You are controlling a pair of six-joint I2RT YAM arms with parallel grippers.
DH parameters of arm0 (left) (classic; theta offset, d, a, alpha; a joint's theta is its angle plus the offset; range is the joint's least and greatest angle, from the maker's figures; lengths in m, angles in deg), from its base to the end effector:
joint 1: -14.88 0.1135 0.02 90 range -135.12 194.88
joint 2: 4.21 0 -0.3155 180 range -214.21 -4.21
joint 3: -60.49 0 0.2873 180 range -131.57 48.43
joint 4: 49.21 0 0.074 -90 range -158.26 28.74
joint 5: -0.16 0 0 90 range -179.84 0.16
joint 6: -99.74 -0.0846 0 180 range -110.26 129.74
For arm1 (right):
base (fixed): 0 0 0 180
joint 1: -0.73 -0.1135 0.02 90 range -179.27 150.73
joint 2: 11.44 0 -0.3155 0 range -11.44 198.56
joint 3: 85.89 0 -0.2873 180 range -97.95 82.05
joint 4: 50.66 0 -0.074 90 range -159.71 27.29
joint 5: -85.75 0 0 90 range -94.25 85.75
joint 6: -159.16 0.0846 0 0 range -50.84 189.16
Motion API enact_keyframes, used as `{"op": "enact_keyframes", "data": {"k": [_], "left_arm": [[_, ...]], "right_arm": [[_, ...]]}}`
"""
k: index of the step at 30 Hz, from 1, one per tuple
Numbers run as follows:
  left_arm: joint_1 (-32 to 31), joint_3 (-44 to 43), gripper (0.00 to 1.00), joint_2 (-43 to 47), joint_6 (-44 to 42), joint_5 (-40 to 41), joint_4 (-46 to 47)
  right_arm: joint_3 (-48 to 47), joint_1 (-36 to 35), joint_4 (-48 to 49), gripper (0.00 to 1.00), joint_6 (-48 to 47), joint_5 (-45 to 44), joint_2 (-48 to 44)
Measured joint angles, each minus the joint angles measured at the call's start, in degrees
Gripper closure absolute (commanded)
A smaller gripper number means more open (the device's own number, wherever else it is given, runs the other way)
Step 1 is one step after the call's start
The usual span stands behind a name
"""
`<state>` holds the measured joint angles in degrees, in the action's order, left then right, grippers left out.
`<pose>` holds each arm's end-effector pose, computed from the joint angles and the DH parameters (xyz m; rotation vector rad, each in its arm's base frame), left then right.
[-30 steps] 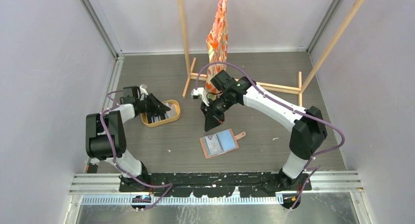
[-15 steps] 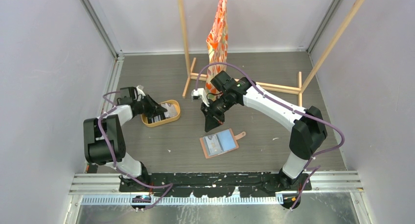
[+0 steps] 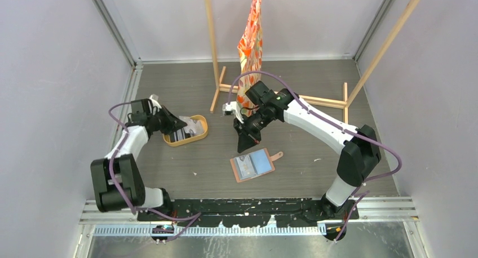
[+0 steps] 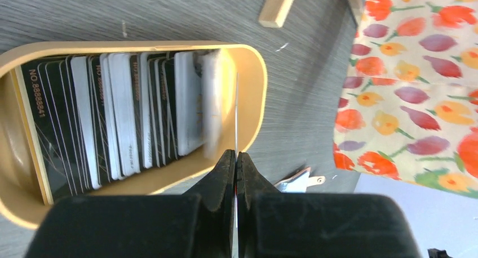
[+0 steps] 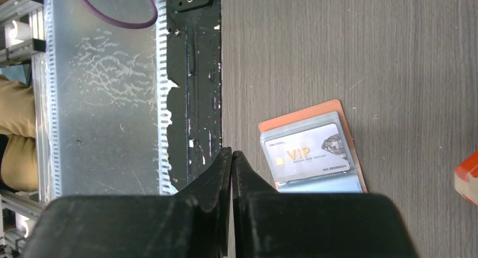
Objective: Put the credit cards into the card holder
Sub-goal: Pick up the credit card from the storage box, then insert the credit card into the card holder.
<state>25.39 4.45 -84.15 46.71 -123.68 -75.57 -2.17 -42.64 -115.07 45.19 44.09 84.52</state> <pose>0.3230 0.0120 0.1968 -0.7382 2.3462 -0.9262 0.2452 0.3185 0.3118 -1.6501 1.9971 1.2398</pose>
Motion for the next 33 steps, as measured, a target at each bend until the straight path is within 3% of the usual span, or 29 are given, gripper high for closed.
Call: {"op": "enact_keyframes", "data": {"k": [8,11,15,20,26,30,33], "left_arm": [[-0.9,1.11,0.99,15.43,0.42,-2.32,-1.11],[-4.2,2.91,1.0,19.85,1.81,-5.22,2.19],[-14.14,6.36,1.0,24.39,3.52,-7.23,7.93],[-28.7,11.8,1.0,31.54,3.72,-6.49,15.39],[-44.57,18.16,0.99,36.22,2.84,0.24,23.43],[-56.06,18.38,0.99,33.94,-1.07,6.99,26.18],[-60.83,18.38,0.99,30.64,-3.76,10.78,29.97]], "right_arm": [[1.51,0.0,-6.36,0.87,-9.16,3.43,-3.41],[3.34,0.44,-8.48,0.84,-12.48,3.89,-7.13],[8.52,4.17,-8.13,0.71,-14.8,7.41,-14.25],[16.61,15.08,-5.18,0.65,-14.34,13.77,-22.51],[24.26,19.98,5.86,0.54,-1.64,18.21,-26.05],[27.12,22.29,14.32,0.49,7.74,19.41,-26.1],[28.24,22.97,18.34,0.49,12.26,19.98,-25.83]]}}
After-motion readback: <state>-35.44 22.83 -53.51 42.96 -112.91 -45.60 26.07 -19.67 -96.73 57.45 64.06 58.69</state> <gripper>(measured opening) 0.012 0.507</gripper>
